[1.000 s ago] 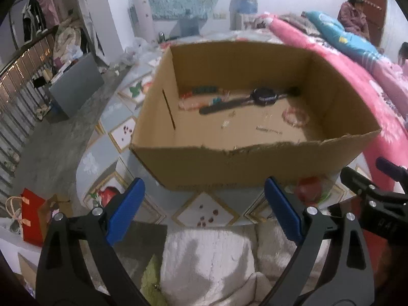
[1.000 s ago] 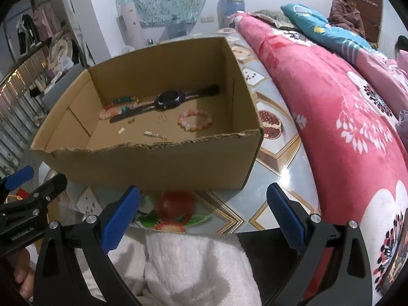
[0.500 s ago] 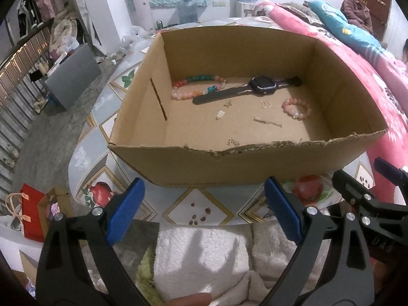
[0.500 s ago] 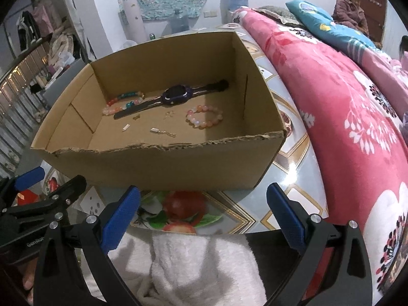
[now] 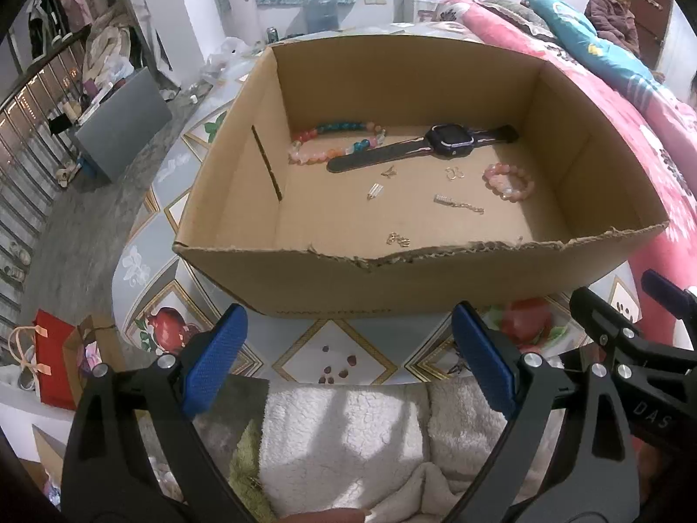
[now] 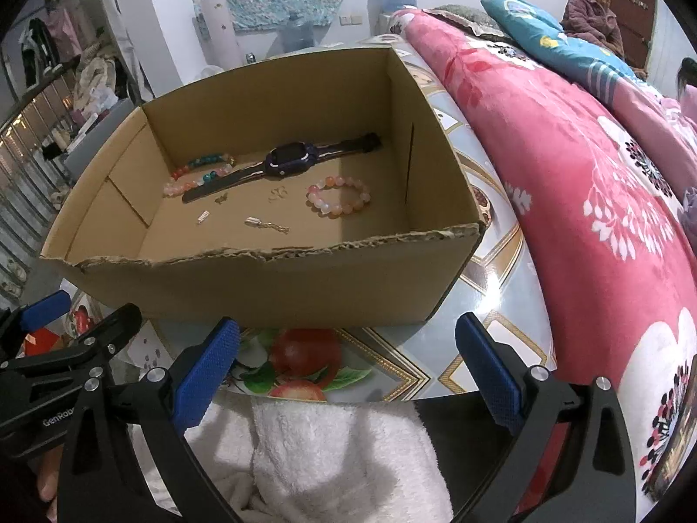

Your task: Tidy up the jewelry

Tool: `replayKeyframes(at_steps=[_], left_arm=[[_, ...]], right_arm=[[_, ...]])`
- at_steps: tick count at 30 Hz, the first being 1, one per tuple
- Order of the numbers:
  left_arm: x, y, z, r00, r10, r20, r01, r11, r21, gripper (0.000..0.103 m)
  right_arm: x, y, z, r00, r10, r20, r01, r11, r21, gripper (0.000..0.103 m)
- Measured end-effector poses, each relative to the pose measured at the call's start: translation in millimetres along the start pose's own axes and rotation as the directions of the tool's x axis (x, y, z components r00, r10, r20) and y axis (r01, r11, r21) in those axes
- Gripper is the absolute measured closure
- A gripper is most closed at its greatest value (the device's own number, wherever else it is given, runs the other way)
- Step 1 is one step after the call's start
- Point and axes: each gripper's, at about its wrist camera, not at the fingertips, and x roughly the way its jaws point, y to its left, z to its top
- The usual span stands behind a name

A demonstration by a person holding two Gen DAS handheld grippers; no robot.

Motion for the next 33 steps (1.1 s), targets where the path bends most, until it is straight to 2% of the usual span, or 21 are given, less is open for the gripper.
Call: replayKeyframes(at_steps=[33], left_arm=[[4.9, 0.7, 2.6, 1.000, -0.008, -0.019, 0.008, 1.000, -0.012, 0.012]], right_arm=[[1.5, -2.5, 2.1, 1.000, -0.007, -0.008, 0.007, 1.000, 0.003, 0.006]])
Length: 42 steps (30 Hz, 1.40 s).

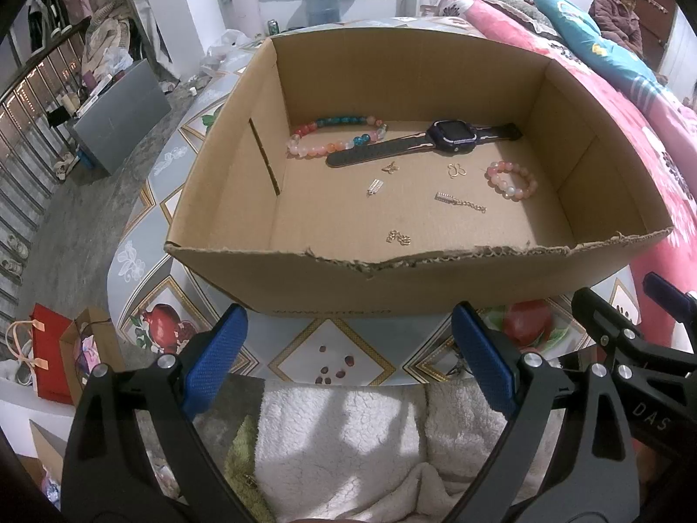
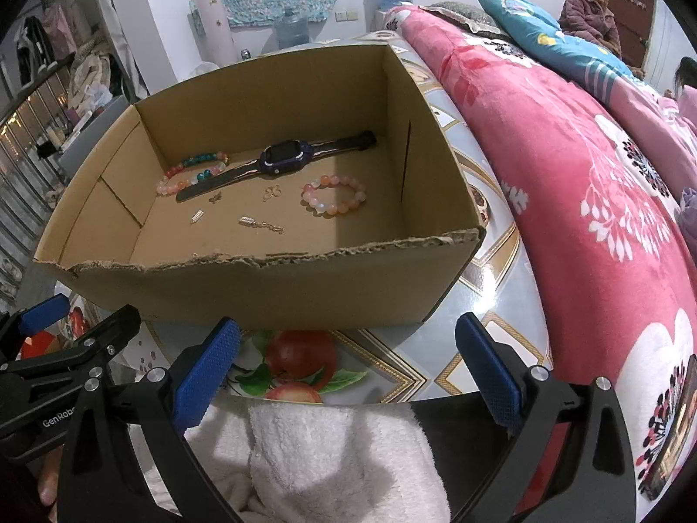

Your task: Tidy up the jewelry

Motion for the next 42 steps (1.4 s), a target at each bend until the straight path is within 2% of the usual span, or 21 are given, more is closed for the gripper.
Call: replayKeyframes(at_steps=[31, 42], left_arm=[[3.0, 1.1, 1.8, 1.000, -0.004, -0.023, 0.004, 1.000, -0.010, 0.012], [6.7, 2.0, 2.9, 0.998, -0.013, -0.057, 0.012, 1.000, -0.019, 0.013]], right_arm=[[0.7, -1.1, 1.2, 1.000, -0.002, -0.010, 0.002, 1.000, -0.001, 0.006], [2.9, -1.5, 4.4, 1.000, 0.001, -0.032, -0.001, 1.000, 0.012, 0.006]])
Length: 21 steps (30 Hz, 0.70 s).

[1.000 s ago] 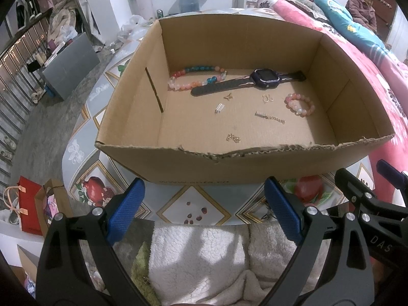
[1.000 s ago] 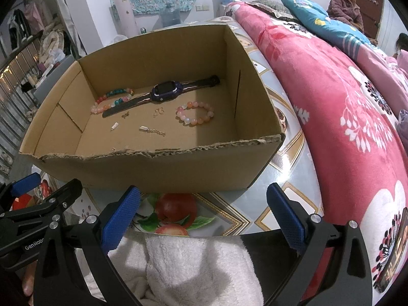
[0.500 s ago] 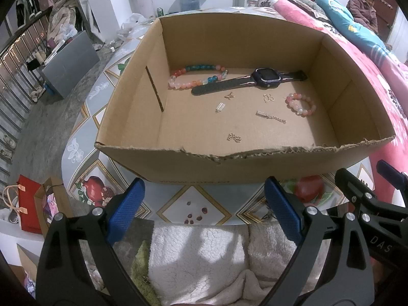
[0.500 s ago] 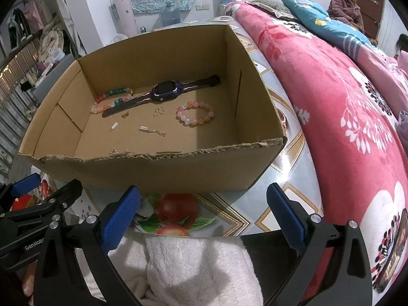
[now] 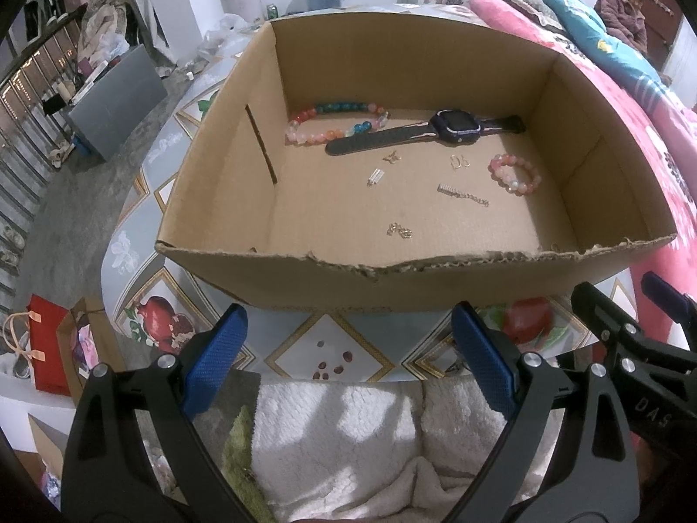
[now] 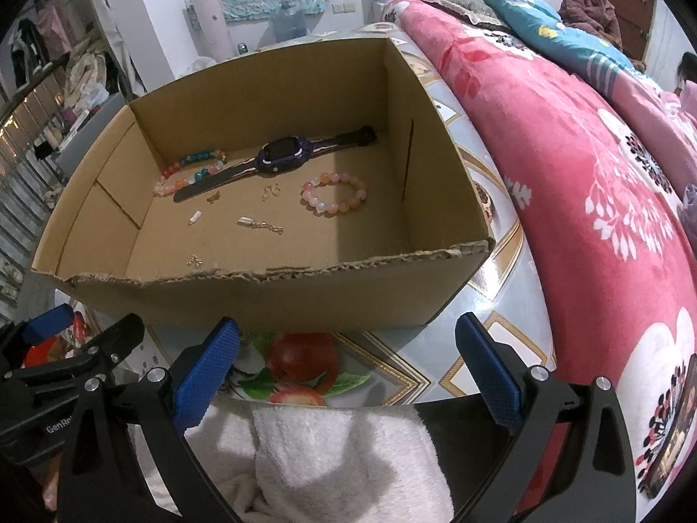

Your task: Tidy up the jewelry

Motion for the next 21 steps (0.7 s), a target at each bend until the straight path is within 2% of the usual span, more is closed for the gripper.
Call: replayKeyframes(at_steps=[21], left_arm=[[1.6, 0.1, 1.6, 1.000, 0.012, -0.008, -0.012, 1.000, 0.000, 0.013]], right_arm=[[1.0, 2.7, 0.3, 1.000, -0.004, -0.008, 0.004, 1.000, -0.005, 0.006]])
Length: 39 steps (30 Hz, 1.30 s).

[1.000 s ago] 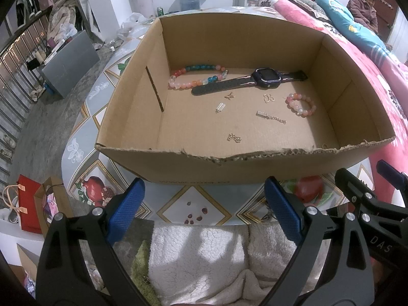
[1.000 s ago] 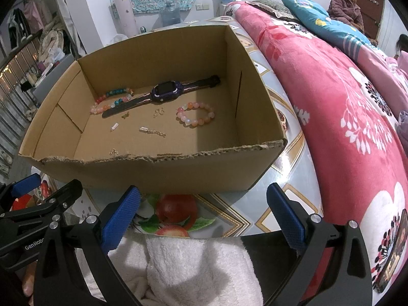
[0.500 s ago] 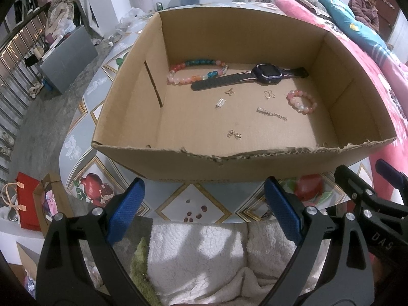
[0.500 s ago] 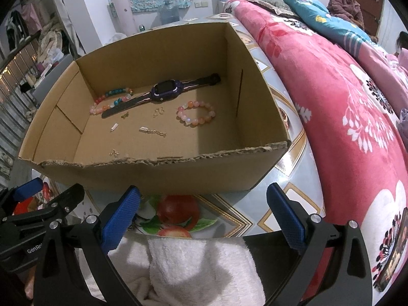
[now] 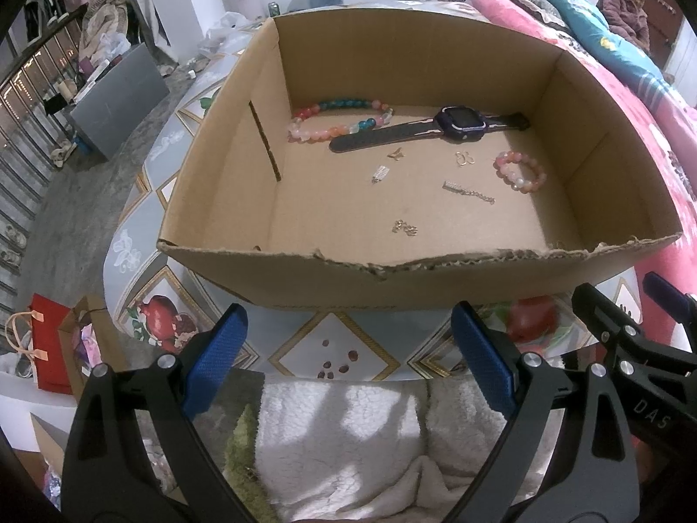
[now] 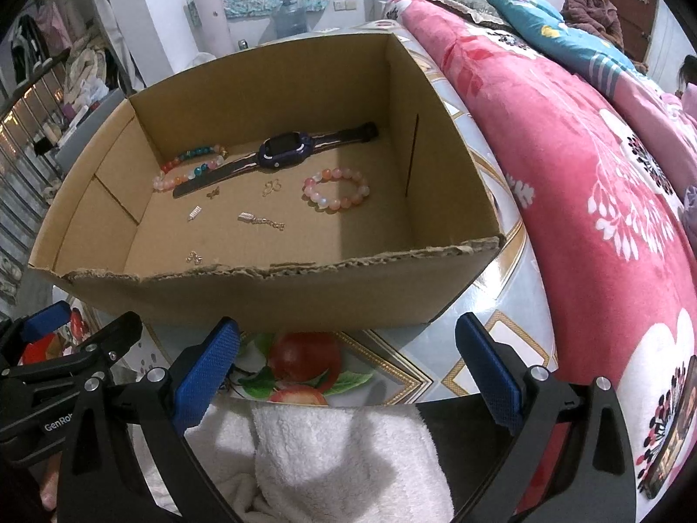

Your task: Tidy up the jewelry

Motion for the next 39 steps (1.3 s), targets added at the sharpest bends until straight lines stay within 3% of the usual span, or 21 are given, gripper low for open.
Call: replayKeyframes(at_steps=[39], left_arm=[[0.9, 3.5, -0.4, 1.000, -0.002, -0.005, 0.002, 1.000, -0.004, 0.013]], right_arm=[[1.2, 2.2, 0.0, 1.000, -0.004, -0.005, 0.004, 1.000, -0.005, 0.006]])
